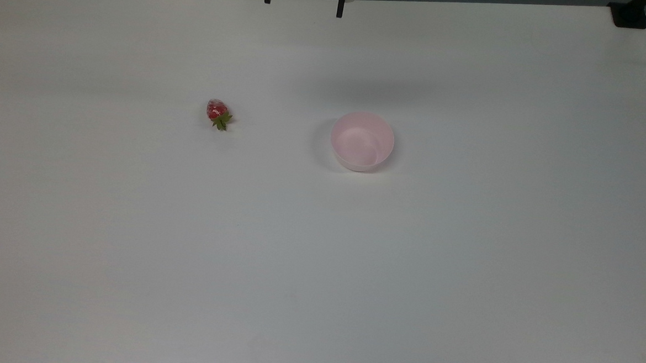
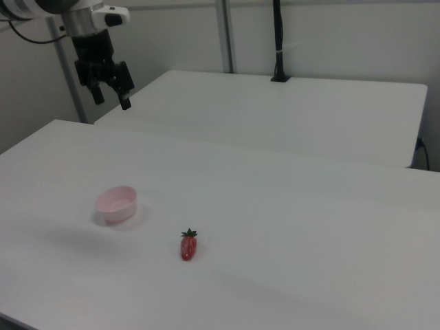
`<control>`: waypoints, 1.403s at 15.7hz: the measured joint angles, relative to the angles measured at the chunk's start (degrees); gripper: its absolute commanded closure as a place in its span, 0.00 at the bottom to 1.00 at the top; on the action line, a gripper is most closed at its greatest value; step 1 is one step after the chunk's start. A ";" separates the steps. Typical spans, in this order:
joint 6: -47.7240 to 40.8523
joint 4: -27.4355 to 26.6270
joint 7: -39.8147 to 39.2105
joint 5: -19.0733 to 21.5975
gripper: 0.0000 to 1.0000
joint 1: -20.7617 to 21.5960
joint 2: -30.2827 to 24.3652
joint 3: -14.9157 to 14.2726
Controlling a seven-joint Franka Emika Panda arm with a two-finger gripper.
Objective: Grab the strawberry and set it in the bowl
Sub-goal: 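Move the open gripper over the red strawberry and lower it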
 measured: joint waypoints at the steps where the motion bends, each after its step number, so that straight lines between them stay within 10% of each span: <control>1: 0.00 -0.27 -0.29 1.59 0.00 -1.28 0.27 -0.03; 14: 3.78 -4.39 -14.20 4.29 0.00 -6.66 2.15 -0.37; 22: 13.11 -16.95 -25.05 3.03 0.00 -5.59 2.18 -6.12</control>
